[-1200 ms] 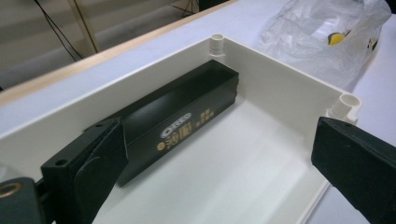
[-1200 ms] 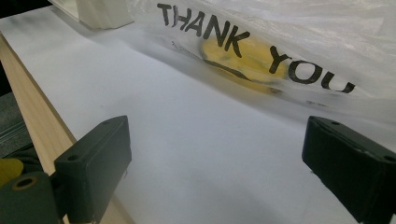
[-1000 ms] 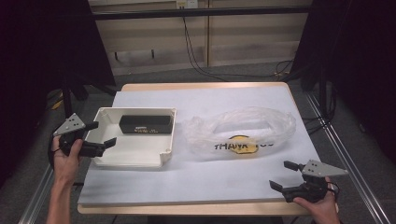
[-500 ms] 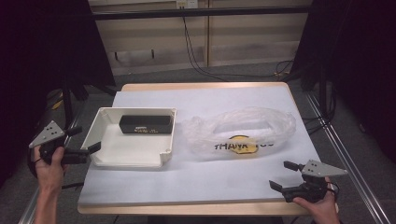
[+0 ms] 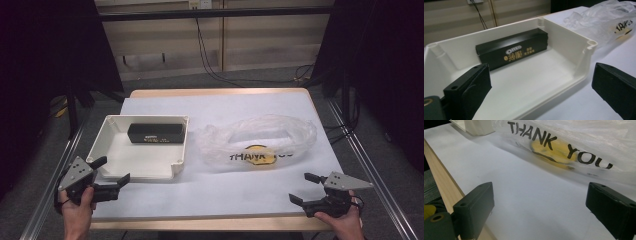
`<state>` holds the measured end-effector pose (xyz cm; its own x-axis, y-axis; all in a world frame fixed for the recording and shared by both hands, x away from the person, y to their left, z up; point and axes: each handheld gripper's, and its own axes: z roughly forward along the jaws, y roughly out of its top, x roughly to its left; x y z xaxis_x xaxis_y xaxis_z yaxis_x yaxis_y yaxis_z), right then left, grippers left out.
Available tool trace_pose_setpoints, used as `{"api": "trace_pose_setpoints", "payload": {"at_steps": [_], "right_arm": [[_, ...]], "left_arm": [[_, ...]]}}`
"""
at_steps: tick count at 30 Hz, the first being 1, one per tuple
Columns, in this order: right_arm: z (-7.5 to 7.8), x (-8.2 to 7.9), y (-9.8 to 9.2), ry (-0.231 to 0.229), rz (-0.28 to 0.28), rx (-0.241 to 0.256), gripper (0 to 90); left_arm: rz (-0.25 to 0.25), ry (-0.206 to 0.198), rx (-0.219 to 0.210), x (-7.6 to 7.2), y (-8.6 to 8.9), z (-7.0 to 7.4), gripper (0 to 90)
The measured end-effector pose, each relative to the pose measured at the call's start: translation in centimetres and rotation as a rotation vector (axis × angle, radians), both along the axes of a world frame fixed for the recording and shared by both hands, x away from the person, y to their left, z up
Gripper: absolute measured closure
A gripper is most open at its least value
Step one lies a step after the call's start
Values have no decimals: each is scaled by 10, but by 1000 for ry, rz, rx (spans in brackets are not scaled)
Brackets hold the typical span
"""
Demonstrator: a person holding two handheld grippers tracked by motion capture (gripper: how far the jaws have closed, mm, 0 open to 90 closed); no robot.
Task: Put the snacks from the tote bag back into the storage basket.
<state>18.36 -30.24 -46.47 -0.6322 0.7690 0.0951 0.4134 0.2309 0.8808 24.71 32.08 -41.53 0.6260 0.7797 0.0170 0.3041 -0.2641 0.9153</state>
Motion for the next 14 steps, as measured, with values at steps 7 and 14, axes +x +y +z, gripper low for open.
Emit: {"api": "trace_pose_setpoints", "payload": {"at_steps": [7,14], "right_arm": [[0,-1,0,-1,1,-1,77],[0,0,-1,-2,2,0,77]], "left_arm": [[39,25,-42,-16,-15,-12,18],[-2,37,-21,-19,-27,-19,23]]}}
